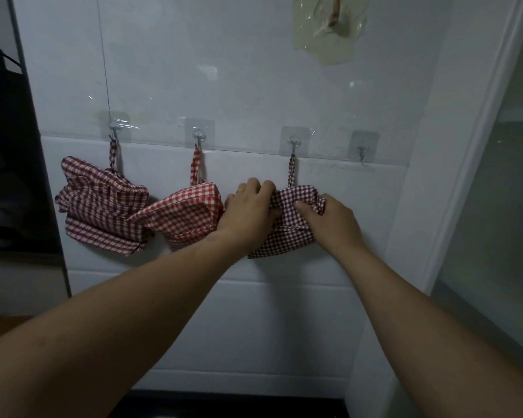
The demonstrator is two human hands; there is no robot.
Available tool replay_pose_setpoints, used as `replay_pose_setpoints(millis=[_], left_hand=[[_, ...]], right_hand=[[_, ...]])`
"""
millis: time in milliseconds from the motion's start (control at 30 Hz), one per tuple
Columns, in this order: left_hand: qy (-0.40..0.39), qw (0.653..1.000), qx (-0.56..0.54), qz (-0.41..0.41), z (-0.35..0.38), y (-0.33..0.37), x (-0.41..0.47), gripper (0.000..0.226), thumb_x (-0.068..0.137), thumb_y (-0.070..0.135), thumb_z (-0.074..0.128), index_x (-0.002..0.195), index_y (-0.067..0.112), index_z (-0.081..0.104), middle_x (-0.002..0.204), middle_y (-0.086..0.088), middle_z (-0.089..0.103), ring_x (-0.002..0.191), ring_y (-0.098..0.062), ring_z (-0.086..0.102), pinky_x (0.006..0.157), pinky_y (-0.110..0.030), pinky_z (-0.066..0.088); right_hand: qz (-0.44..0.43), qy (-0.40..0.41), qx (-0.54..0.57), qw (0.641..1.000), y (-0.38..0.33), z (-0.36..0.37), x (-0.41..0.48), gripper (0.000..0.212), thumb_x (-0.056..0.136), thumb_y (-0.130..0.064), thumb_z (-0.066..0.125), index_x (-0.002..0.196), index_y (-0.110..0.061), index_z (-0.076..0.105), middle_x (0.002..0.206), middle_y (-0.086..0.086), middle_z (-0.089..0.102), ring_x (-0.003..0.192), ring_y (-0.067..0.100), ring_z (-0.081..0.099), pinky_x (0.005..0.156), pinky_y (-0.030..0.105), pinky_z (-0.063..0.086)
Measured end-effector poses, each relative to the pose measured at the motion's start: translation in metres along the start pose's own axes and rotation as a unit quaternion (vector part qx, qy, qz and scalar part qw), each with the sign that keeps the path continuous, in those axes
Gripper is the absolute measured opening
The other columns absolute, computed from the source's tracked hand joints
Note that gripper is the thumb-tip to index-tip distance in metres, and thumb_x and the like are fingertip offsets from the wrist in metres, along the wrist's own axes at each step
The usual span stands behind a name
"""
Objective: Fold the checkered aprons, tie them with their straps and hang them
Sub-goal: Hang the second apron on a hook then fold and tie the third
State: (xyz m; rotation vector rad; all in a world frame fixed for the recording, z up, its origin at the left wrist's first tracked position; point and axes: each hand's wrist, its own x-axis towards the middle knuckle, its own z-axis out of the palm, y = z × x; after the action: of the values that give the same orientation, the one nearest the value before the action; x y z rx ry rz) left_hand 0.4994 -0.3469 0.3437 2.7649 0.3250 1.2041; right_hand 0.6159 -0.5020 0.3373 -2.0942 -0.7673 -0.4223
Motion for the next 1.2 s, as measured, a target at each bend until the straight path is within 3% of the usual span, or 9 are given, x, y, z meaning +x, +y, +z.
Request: replay_pose_setpoints(millis=[67,133,200,300,500,700,933,1033,1200], left_hand=[[0.018,1.0,0.001,0.011,0.003,0.001,-0.002,0.042,0.101,0.035,0.06,0.139,0.024,0.047,0.132,-0.007,0.049,0.121,-0.028,0.047,0.103,-0.047,0.044],[0.014,0.999,-0.013,0.028,0.004,0.003,-0.002,0.042,0.102,0.03,0.056,0.143,0.028,0.046,0.136,-0.006,0.049,0.124,-0.027,0.047,0.104,-0.048,0.044],[-0.004,0.999,-0.016,0.04,0.005,0.003,-0.002,0.037,0.104,0.028,0.053,0.141,0.03,0.049,0.133,-0.005,0.051,0.122,-0.028,0.048,0.102,-0.049,0.045],[-0.013,0.999,-0.013,0.037,0.004,0.002,-0.003,0.036,0.105,0.029,0.052,0.141,0.03,0.051,0.131,-0.005,0.051,0.121,-0.028,0.048,0.101,-0.048,0.045],[-0.005,0.998,-0.033,0.044,-0.002,0.005,-0.007,0.049,0.104,0.036,0.051,0.151,0.027,0.043,0.14,-0.005,0.05,0.127,-0.027,0.047,0.106,-0.049,0.042],[-0.033,0.998,-0.045,0.043,-0.008,0.006,-0.009,0.05,0.105,0.043,0.049,0.151,0.025,0.043,0.142,-0.005,0.051,0.128,-0.027,0.049,0.108,-0.049,0.04],[-0.073,0.996,-0.047,0.034,-0.014,0.01,-0.008,0.049,0.108,0.037,0.043,0.155,0.023,0.042,0.144,-0.008,0.051,0.127,-0.03,0.052,0.107,-0.049,0.044],[-0.085,0.995,-0.053,0.02,-0.01,0.013,-0.015,0.055,0.107,0.029,0.044,0.16,0.019,0.034,0.145,-0.017,0.05,0.128,-0.039,0.052,0.104,-0.049,0.044],[-0.07,0.994,-0.085,-0.019,-0.017,0.017,-0.04,0.066,0.105,0.019,0.047,0.164,0.009,0.021,0.158,-0.02,0.038,0.139,-0.037,0.044,0.113,-0.046,0.039]], right_hand=[[-0.027,0.053,-0.014,0.998,-0.002,0.0,-0.005,0.051,0.088,-0.065,0.067,0.113,-0.022,0.058,0.112,0.004,0.07,0.101,0.028,0.067,0.083,0.04,0.055],[-0.11,0.118,-0.023,0.987,-0.007,-0.002,-0.008,0.051,0.088,-0.046,0.074,0.128,-0.024,0.052,0.125,0.004,0.061,0.109,0.026,0.063,0.084,0.039,0.052],[-0.16,0.101,-0.049,0.981,-0.009,0.0,-0.008,0.04,0.093,-0.036,0.068,0.128,-0.03,0.052,0.124,0.002,0.057,0.107,0.029,0.063,0.08,0.04,0.052],[-0.129,0.043,-0.024,0.99,-0.009,0.001,-0.01,0.029,0.097,-0.035,0.062,0.124,-0.032,0.054,0.12,0.002,0.058,0.107,0.03,0.063,0.081,0.039,0.05],[-0.125,0.085,0.027,0.988,-0.01,-0.006,-0.013,0.048,0.095,-0.047,0.066,0.137,-0.028,0.053,0.134,0.001,0.057,0.119,0.024,0.059,0.094,0.035,0.047],[-0.121,0.099,0.02,0.988,-0.02,-0.009,-0.017,0.045,0.097,-0.048,0.063,0.135,-0.025,0.057,0.132,0.001,0.061,0.117,0.025,0.062,0.095,0.037,0.048],[-0.112,0.096,0.006,0.989,-0.025,-0.011,-0.017,0.047,0.094,-0.044,0.067,0.135,-0.022,0.06,0.13,0.004,0.062,0.116,0.028,0.062,0.098,0.039,0.049],[-0.096,0.104,0.026,0.99,-0.015,-0.004,-0.025,0.06,0.086,-0.044,0.073,0.138,-0.021,0.056,0.132,0.007,0.059,0.119,0.029,0.061,0.1,0.042,0.051],[-0.069,0.079,0.051,0.993,-0.005,-0.001,-0.056,0.09,0.082,-0.046,0.077,0.157,-0.023,0.033,0.152,0.008,0.043,0.135,0.023,0.05,0.11,0.041,0.047]])
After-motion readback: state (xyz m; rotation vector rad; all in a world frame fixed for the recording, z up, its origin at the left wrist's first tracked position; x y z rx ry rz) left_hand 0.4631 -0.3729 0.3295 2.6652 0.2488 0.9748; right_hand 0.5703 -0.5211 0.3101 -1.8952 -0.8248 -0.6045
